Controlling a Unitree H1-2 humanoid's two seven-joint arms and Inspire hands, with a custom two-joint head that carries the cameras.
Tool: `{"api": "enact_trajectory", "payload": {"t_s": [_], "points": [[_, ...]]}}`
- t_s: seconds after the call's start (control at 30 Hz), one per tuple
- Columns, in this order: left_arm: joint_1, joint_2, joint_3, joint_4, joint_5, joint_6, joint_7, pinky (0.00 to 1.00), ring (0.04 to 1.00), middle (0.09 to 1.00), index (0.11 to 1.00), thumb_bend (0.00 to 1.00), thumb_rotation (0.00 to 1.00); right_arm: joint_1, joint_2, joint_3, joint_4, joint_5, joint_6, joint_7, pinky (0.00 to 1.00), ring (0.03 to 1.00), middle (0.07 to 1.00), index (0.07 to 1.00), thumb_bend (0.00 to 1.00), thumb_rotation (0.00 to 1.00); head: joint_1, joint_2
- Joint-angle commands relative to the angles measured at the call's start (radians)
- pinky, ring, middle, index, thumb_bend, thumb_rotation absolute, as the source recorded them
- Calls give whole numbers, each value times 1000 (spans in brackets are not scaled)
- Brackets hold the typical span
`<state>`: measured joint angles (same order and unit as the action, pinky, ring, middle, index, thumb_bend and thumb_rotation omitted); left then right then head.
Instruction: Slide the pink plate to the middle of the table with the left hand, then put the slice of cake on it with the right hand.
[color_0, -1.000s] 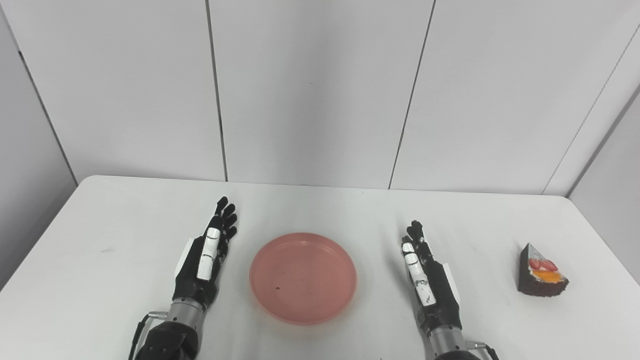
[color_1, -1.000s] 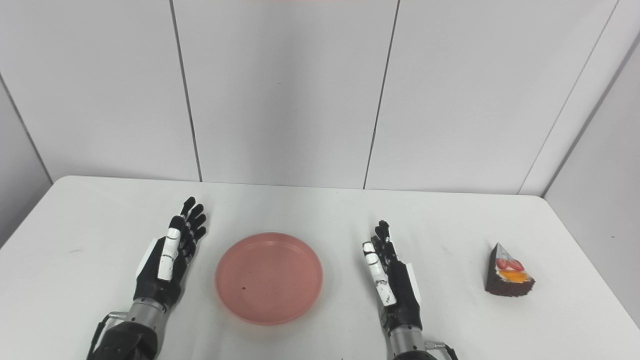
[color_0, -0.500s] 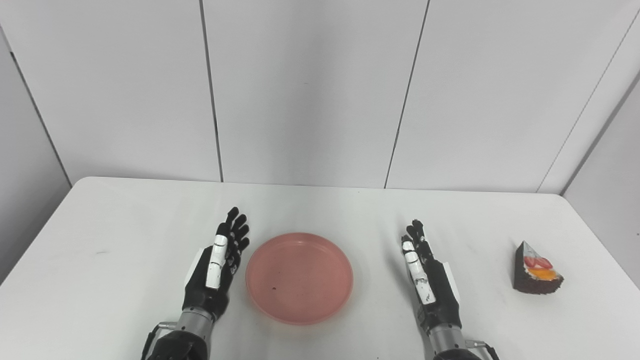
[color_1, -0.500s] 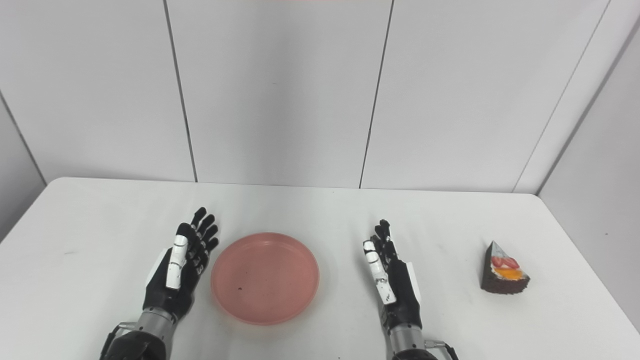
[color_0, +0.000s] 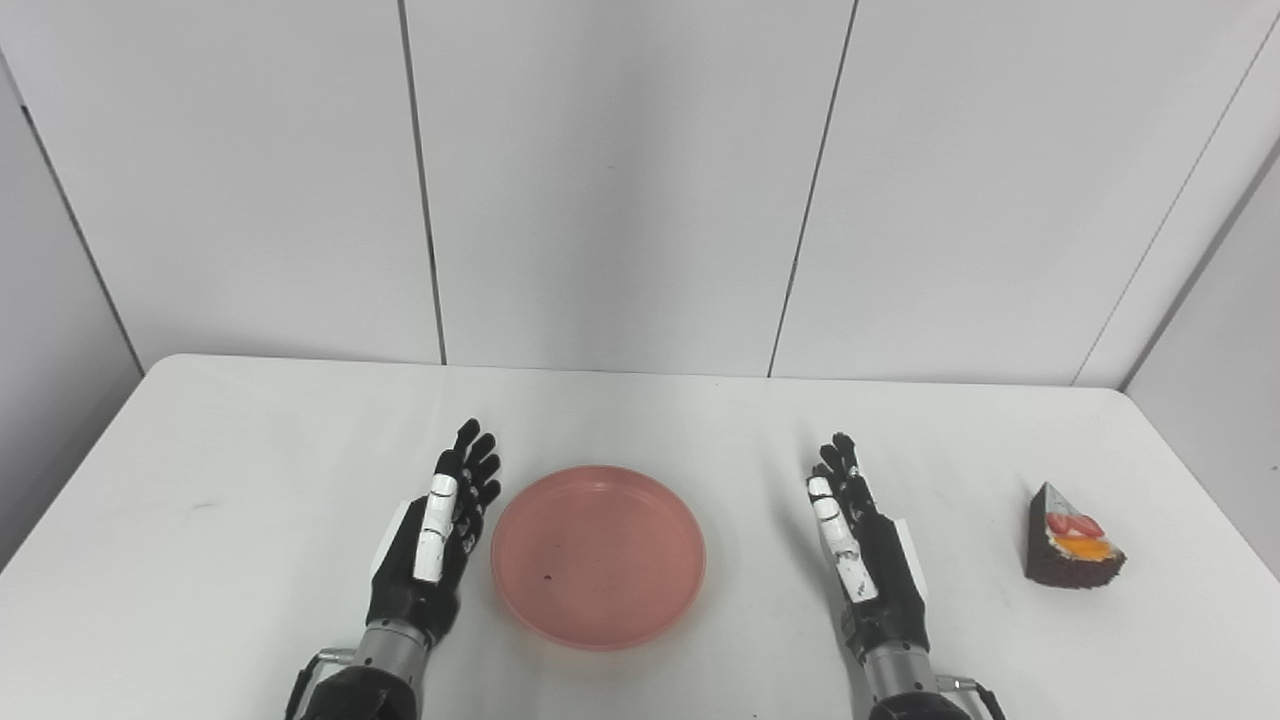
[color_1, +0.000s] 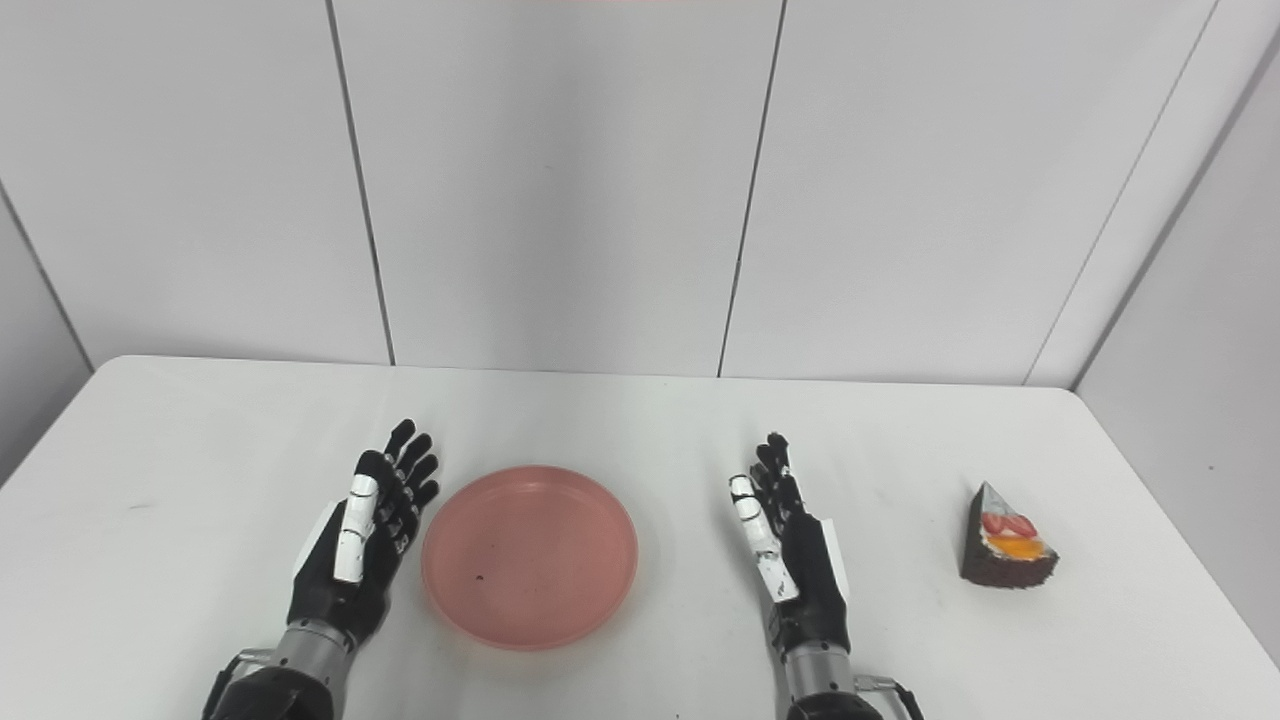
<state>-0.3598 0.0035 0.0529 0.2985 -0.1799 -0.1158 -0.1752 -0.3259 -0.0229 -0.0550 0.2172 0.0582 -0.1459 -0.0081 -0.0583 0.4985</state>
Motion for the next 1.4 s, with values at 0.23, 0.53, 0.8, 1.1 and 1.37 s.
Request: {"api": "enact_trajectory", "payload": {"t_s": [0.23, 0.53, 0.8, 1.1, 1.37], "points": [[30, 78, 12, 72, -38, -41, -69, 1000, 1000, 1000, 1000, 695, 1000, -79, -85, 34, -66, -139, -2, -8, 941, 945, 943, 950, 631, 709, -307, -19], [-16, 110, 67, 203, -113, -112, -123, 1000, 1000, 1000, 1000, 685, 1000, -119, -196, 8, -170, -306, 150, -51, 832, 873, 883, 896, 668, 685, -406, -17], [-26, 125, 81, 216, -137, -104, -133, 1000, 1000, 1000, 1000, 673, 1000, -120, -229, 5, -222, -379, 272, -46, 834, 887, 896, 903, 688, 541, -418, -11], [-27, 127, 74, 212, -126, -101, -128, 1000, 1000, 1000, 1000, 670, 1000, -126, -292, 39, -246, -642, 465, -91, 792, 904, 901, 892, 738, 491, -418, -18], [-31, 127, 72, 218, -128, -100, -131, 1000, 1000, 1000, 1000, 670, 1000, -129, -355, 50, -284, -823, 610, -65, 871, 903, 890, 887, 739, 434, -418, -19]]}}
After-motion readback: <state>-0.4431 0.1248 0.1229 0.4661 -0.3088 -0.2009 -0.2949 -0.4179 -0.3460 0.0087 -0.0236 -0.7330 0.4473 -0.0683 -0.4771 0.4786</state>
